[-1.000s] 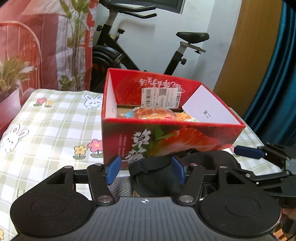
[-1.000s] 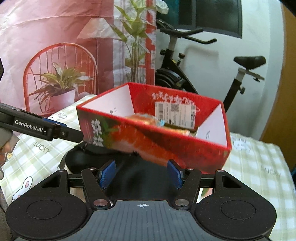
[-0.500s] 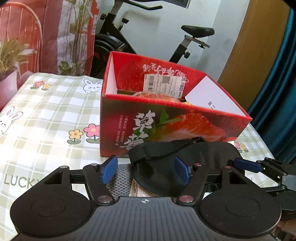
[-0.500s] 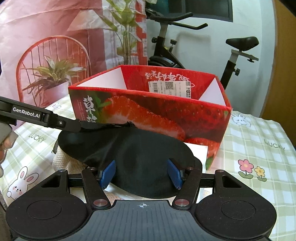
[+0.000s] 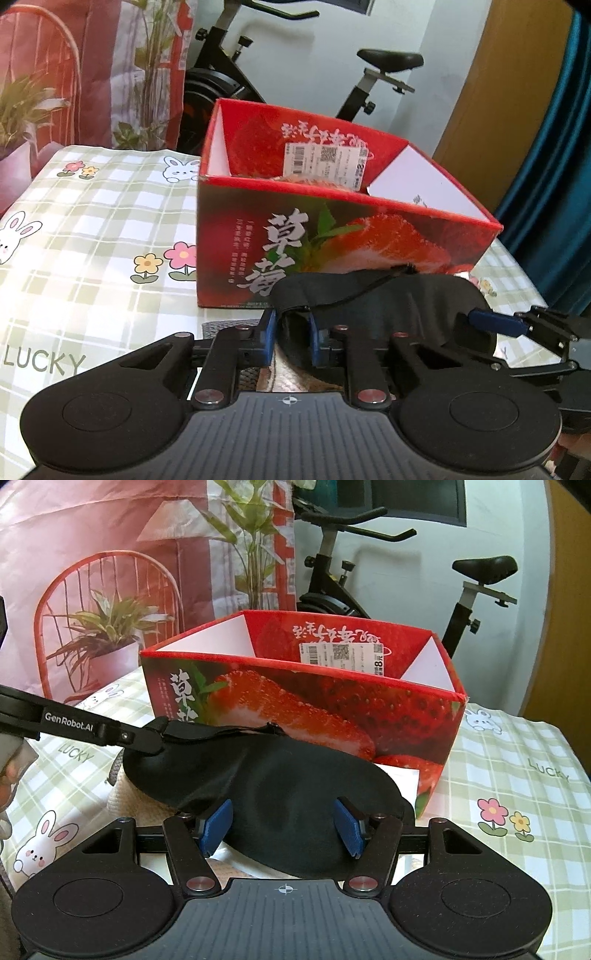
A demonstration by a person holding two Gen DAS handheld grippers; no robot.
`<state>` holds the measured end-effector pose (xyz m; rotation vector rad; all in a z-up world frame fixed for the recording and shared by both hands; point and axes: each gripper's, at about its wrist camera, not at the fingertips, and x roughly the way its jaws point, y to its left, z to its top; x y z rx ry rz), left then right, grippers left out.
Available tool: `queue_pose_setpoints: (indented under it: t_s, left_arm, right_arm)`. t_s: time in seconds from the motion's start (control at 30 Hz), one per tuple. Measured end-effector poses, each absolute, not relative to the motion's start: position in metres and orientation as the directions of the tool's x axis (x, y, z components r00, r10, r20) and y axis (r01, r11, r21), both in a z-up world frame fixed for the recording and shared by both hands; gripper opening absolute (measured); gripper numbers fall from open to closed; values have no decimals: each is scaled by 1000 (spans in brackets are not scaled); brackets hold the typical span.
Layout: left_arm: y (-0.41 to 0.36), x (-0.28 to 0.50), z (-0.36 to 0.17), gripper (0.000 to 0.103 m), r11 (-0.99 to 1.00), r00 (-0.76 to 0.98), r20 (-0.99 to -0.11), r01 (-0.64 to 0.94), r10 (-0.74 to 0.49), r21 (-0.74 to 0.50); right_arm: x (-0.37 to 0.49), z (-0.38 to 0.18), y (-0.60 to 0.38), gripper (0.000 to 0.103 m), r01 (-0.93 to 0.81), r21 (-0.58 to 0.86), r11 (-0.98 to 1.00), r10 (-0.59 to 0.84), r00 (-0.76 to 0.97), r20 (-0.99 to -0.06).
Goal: Organize soft objects
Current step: 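Grasp the black eye mask with the left tool while the right tool grasps it too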
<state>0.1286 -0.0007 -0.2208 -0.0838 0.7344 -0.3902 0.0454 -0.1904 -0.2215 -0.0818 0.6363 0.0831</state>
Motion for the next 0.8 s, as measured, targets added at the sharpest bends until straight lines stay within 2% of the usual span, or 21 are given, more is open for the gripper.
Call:
queue_pose_setpoints:
  t_s: [0.27, 0.8]
  left_arm:
    - [4, 113, -215, 15, 928, 708, -601, 308, -371, -210]
    - [18, 99, -217, 15, 928, 720, -584, 294, -374, -231]
  right_arm:
    - [41, -214, -186, 58, -107, -47, 993, 58, 804, -592]
    - [21, -215, -194, 58, -62, -33, 998, 29, 797, -604]
